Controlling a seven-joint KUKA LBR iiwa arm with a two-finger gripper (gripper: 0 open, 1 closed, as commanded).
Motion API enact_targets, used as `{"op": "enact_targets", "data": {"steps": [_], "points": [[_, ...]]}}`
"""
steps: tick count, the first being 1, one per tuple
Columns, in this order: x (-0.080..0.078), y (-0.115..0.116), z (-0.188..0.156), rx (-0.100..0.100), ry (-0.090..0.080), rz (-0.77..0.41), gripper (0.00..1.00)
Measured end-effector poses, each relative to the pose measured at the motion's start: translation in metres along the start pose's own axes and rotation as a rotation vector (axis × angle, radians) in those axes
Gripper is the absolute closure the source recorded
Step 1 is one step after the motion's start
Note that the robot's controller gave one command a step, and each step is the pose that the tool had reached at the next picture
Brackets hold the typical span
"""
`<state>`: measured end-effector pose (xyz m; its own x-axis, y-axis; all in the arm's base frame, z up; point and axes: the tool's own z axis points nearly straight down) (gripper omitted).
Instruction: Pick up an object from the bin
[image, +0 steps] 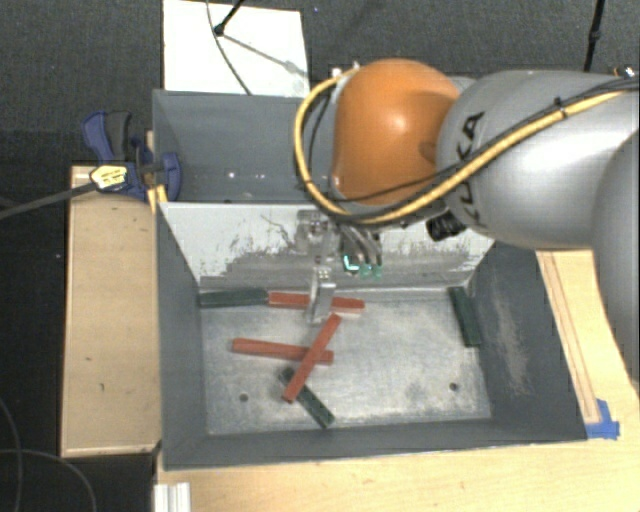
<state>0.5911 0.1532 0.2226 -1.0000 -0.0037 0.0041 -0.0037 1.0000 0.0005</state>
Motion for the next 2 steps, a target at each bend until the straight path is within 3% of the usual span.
{"op": "enact_targets", "data": {"steps": [1, 2], "points": [[0.009, 0.006, 0.144, 0.000, 0.001, 0.085, 0.00], [0.027, 0.017, 0.152, -0.001, -0.005, 0.017, 0.00]]}}
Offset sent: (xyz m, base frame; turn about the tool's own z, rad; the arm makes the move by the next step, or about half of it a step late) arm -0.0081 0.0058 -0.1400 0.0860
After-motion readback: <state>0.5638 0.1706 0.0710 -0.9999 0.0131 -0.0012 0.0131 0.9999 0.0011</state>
